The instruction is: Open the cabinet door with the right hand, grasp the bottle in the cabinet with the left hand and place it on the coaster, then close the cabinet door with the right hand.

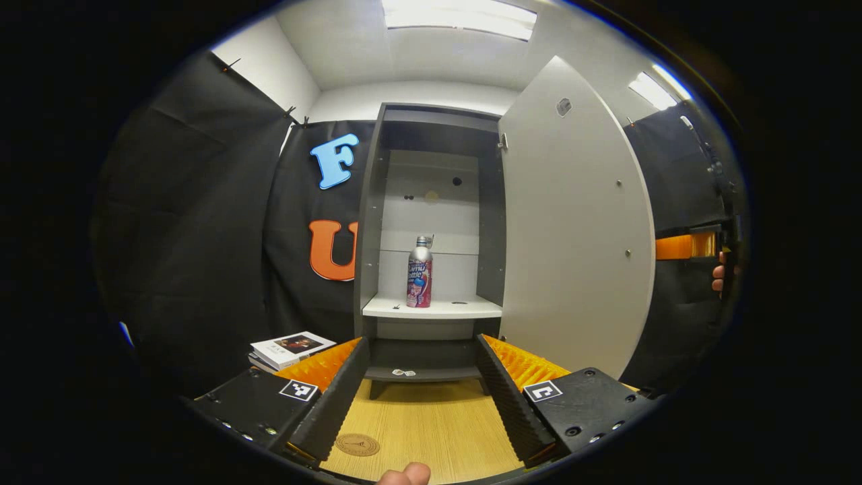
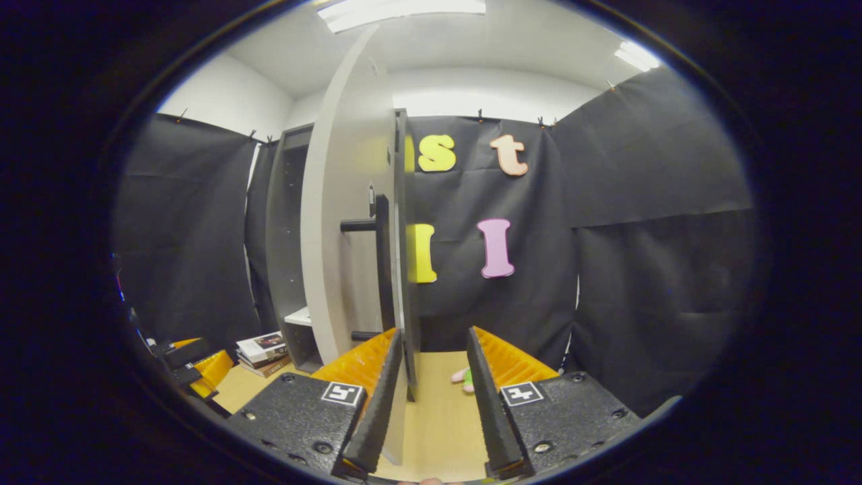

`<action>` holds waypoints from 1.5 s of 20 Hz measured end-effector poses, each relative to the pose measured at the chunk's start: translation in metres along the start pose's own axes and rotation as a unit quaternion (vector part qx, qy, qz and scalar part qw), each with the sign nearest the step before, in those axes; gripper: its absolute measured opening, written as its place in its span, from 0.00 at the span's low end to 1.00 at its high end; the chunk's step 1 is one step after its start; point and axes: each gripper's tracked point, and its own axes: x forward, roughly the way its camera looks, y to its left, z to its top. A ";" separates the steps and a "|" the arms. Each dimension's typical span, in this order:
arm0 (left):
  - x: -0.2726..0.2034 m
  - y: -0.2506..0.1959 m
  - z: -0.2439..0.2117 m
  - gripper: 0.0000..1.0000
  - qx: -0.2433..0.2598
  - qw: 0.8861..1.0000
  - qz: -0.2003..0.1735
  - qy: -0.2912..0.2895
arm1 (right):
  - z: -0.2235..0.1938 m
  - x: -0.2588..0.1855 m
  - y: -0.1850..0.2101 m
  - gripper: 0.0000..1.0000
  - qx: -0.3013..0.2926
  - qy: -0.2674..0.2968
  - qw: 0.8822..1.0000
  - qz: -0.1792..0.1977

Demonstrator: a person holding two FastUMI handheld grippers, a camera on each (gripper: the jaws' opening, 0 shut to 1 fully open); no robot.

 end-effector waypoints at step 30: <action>0.336 0.020 0.008 0.95 0.000 1.000 -0.025 0.009 | -0.004 0.017 -0.013 0.75 0.012 -0.004 0.999 -0.031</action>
